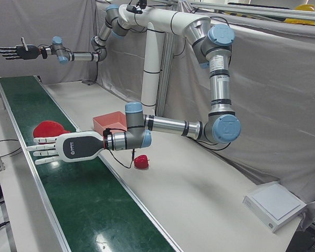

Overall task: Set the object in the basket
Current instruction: 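Move the left hand over the conveyor ahead of the approaching octopus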

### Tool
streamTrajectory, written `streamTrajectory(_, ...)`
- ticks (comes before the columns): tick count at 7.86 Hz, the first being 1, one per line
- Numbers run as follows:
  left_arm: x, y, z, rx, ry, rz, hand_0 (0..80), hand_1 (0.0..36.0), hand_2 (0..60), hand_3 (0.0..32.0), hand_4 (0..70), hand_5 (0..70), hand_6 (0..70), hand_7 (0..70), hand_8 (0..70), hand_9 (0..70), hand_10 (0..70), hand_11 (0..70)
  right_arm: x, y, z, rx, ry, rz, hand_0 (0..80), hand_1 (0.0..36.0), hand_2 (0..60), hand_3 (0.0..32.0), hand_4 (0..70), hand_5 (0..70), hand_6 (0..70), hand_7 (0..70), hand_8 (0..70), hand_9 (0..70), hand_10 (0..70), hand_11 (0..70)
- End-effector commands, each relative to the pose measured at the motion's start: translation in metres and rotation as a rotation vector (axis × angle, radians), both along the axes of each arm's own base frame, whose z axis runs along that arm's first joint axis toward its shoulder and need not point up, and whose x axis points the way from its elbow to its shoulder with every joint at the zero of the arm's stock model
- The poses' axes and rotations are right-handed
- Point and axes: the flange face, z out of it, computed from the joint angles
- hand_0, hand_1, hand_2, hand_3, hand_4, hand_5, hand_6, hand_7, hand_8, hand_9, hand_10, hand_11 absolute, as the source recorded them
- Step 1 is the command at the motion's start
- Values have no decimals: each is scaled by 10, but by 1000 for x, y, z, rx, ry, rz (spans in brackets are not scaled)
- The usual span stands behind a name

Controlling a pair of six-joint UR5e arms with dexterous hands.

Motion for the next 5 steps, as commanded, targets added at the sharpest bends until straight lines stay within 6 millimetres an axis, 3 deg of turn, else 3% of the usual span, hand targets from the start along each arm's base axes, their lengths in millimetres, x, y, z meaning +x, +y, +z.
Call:
streamTrajectory(1,3,1,-1,1,1,4,602,194,0,0,96,174,25,21,85,138,0,0,0,0,0,0,0,0,0,0,0,0,0,0,0,0,0,0,0,0)
streamTrajectory(5,4,1,2,-2,0,5,597,194,0,0,91,171,26,22,84,136,0,0,0,0,1,-1,0,0,0,0,0,0,0,0,0,0,0,0,0,0)
